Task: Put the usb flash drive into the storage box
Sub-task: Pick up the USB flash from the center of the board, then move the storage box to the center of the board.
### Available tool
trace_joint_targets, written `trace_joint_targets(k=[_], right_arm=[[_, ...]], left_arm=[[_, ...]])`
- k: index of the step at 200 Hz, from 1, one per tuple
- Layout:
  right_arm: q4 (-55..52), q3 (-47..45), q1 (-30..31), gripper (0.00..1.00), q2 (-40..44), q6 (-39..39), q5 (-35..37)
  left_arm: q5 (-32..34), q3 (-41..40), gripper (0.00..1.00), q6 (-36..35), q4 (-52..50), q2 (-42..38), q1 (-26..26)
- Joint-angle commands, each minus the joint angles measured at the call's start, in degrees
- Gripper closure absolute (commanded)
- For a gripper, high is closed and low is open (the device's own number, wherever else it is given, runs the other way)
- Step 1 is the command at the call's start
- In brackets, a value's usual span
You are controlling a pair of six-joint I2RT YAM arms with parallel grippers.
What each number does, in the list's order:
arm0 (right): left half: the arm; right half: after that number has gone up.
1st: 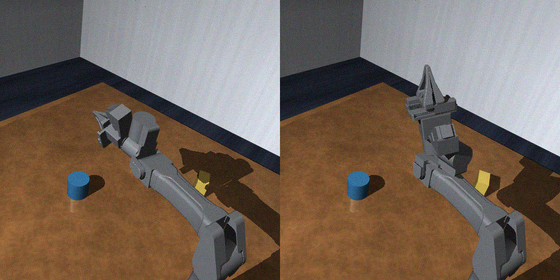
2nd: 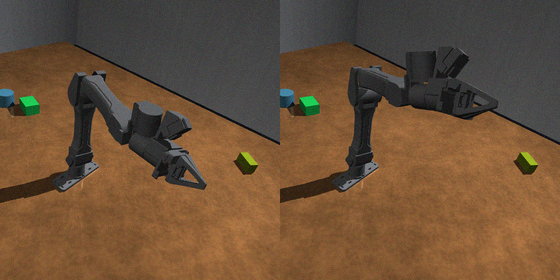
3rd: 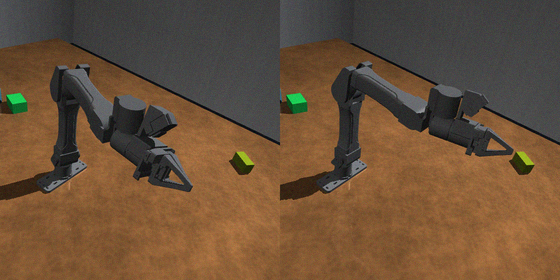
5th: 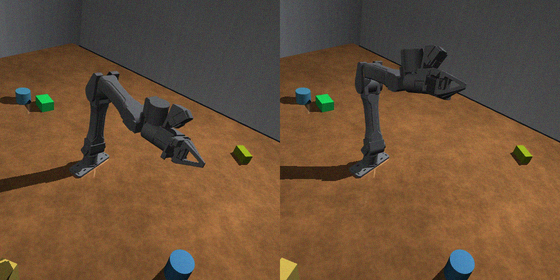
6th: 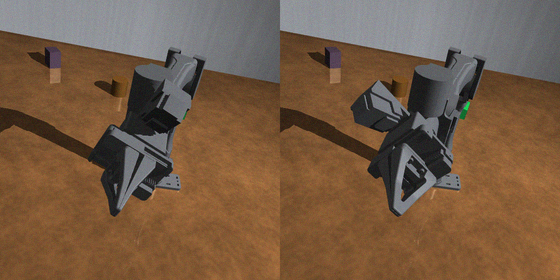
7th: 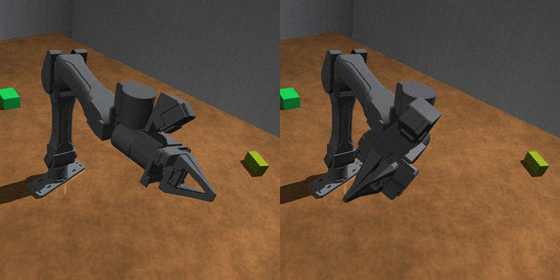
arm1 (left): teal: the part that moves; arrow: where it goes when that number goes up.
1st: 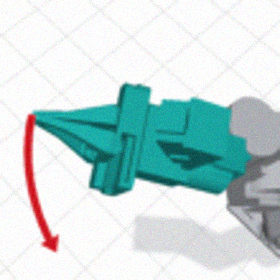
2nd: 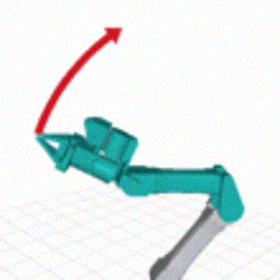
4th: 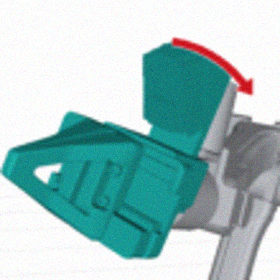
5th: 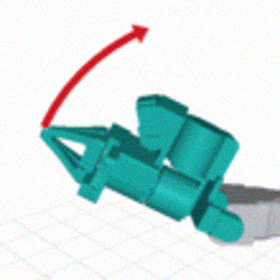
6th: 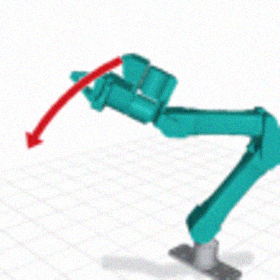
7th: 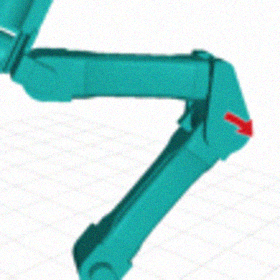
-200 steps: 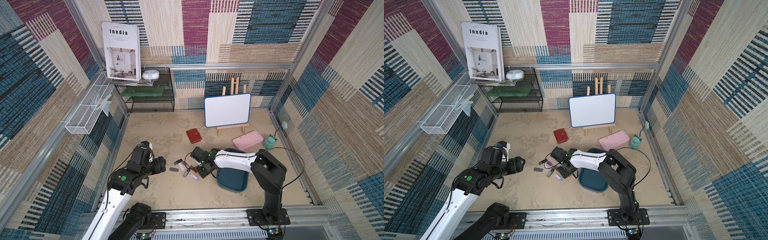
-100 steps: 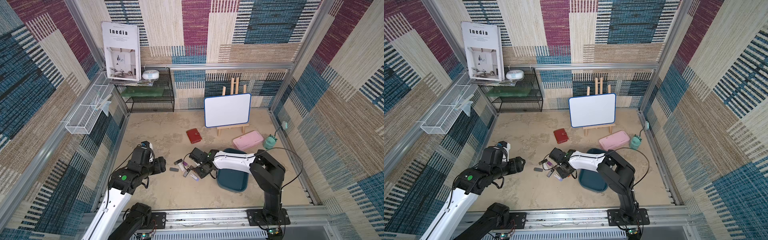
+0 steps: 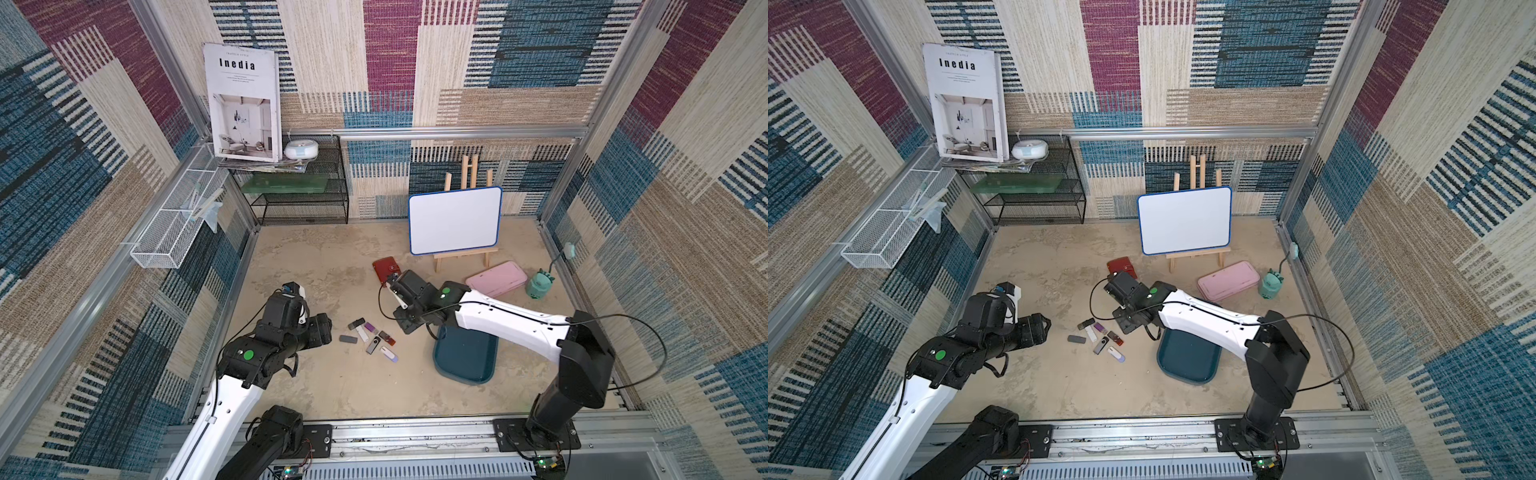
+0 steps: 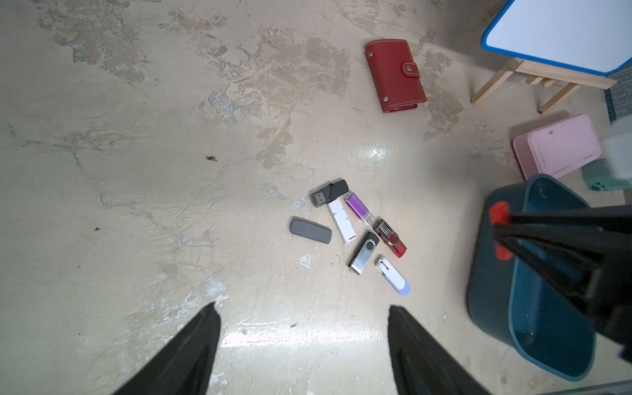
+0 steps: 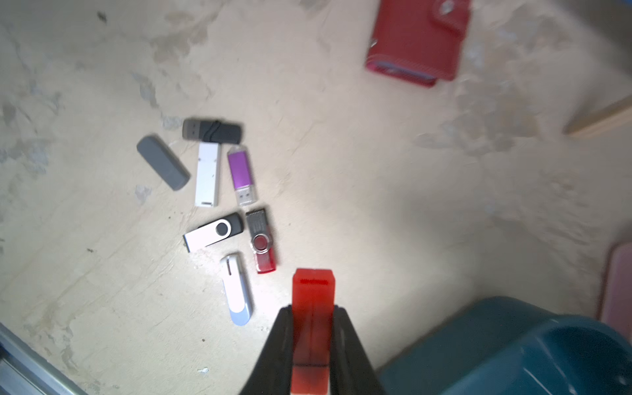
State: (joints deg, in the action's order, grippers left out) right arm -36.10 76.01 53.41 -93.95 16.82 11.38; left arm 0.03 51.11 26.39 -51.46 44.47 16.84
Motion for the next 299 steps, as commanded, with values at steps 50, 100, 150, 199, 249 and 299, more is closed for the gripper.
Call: trace_joint_targets(k=[50,100,150,199,249,299], right_arm=[[3.1,-19.0,-14.5,0.90,19.7,5.0,-0.6],[10.6,-26.1,-21.7,0.91,14.5,5.5,-3.9],[13.2,-20.7,-25.0,0.92,3.0,4.1,-4.8],[13.9,-14.4,-24.5,0.94,-4.9,2.5,-8.6],[13.5,-14.4,-22.9,0.93,-6.2,0.7,-9.4],[15.9,-16.4,-22.8,0.84,-6.7,4.0,-7.9]], left_arm=[[-0.5,0.0,0.19,-0.2,0.2,-0.3,0.1],[-0.6,0.0,0.19,-0.2,0.2,-0.5,0.1],[-0.2,0.0,0.19,-0.2,0.2,-0.7,0.4],[0.0,0.0,0.19,-0.1,0.2,-0.7,0.7],[0.1,0.0,0.19,-0.1,0.2,-0.4,0.8],[0.4,-0.1,0.19,0.2,0.1,0.0,1.0]])
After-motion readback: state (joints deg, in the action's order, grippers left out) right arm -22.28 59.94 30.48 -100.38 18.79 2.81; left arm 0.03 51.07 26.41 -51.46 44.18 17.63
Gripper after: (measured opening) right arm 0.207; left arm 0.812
